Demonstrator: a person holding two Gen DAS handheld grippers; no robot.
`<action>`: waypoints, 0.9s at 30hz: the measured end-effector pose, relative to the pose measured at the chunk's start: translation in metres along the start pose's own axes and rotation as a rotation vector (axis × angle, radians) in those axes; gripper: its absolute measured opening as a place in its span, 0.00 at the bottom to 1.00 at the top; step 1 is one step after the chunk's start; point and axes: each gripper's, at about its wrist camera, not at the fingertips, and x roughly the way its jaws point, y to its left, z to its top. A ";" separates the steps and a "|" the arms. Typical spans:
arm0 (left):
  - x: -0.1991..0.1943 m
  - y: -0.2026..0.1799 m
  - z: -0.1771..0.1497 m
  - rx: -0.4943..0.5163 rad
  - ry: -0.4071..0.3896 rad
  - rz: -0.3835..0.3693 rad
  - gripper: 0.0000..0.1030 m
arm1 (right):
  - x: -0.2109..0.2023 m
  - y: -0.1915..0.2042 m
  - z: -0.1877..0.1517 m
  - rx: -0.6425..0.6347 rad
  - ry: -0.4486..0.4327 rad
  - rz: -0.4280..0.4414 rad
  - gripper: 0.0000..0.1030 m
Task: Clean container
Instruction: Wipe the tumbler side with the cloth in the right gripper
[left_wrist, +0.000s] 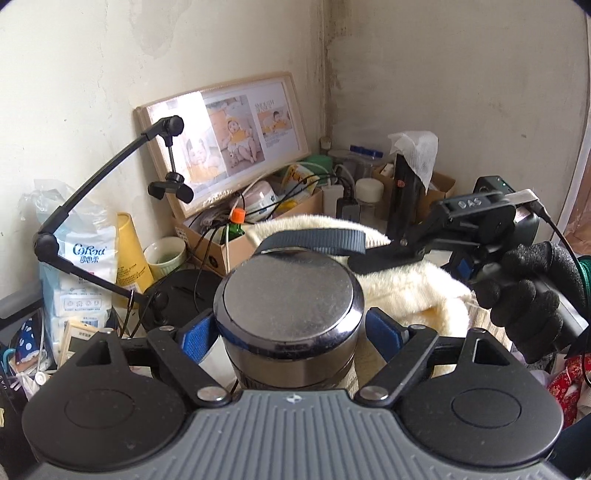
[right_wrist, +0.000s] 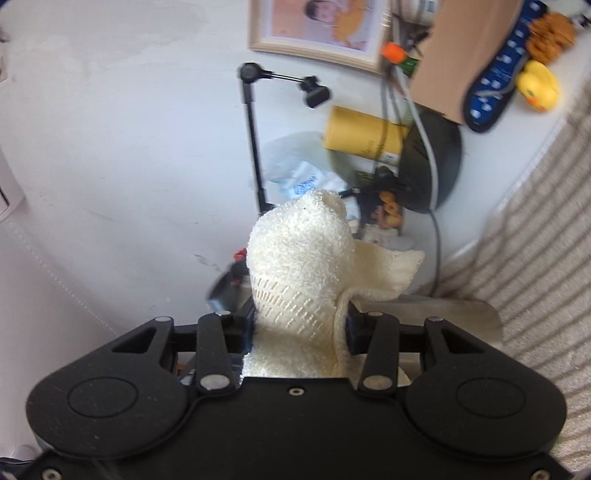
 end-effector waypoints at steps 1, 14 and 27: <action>0.000 0.000 0.001 -0.001 -0.001 -0.001 0.83 | 0.000 0.003 0.001 -0.005 0.000 0.007 0.42; 0.000 -0.002 0.002 -0.011 -0.012 -0.005 0.83 | 0.007 0.027 0.020 -0.050 0.009 0.022 0.42; 0.001 0.001 0.000 -0.034 -0.019 -0.009 0.83 | 0.024 -0.021 0.023 0.004 0.098 -0.128 0.42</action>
